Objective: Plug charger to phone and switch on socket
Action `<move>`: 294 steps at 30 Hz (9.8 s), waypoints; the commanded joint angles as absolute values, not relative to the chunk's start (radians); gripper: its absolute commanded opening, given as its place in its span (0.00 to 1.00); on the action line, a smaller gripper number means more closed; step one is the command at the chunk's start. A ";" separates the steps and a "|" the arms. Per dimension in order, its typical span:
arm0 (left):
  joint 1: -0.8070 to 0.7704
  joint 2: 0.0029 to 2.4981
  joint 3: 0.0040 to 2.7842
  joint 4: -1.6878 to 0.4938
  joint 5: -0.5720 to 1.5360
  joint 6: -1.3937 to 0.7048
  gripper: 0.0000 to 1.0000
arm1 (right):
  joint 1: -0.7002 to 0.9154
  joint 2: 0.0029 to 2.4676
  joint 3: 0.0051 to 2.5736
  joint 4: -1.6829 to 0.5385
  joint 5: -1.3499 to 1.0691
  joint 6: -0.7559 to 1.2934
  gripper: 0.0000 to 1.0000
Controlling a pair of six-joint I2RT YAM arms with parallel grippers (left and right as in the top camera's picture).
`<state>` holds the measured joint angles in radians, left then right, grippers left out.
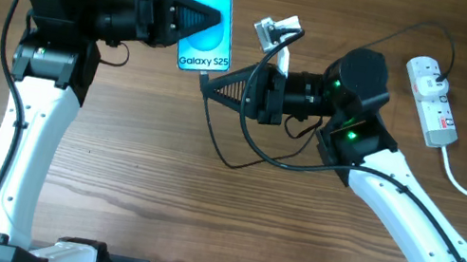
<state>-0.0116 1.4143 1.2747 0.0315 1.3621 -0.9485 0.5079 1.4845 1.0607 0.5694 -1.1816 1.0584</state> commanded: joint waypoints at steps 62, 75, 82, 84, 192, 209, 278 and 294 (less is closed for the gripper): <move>-0.060 1.393 1.281 -0.199 1.393 -0.683 0.04 | 0.506 1.483 1.071 0.224 -1.319 0.672 0.57; -0.060 1.393 1.281 -0.200 1.393 -0.683 0.04 | 0.513 1.483 1.071 0.437 -1.223 0.943 0.09; -0.060 1.393 1.281 -0.199 1.393 -0.683 0.04 | 0.513 1.483 1.071 0.417 -1.212 0.946 0.26; -0.060 1.393 1.281 -0.199 1.393 -0.684 0.04 | 0.513 1.483 1.071 0.400 -1.214 0.946 0.26; -0.062 1.393 1.281 -0.199 1.401 -0.684 0.04 | 0.526 1.483 1.071 0.373 -1.230 0.867 0.16; -0.062 1.393 1.281 -0.199 1.401 -0.684 0.04 | 0.493 1.483 1.072 0.587 -1.194 1.051 0.04; -0.352 1.932 1.275 -0.642 0.125 -0.483 0.04 | 0.457 1.483 0.940 -0.693 0.134 0.501 1.00; -0.369 1.932 1.275 -0.644 0.113 -0.482 0.20 | 0.457 1.483 0.940 -0.685 0.131 0.500 1.00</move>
<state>-0.3649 1.9343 1.2739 -0.6460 0.1272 -0.4801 0.4568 1.4872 0.9501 -0.6907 0.1383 0.5064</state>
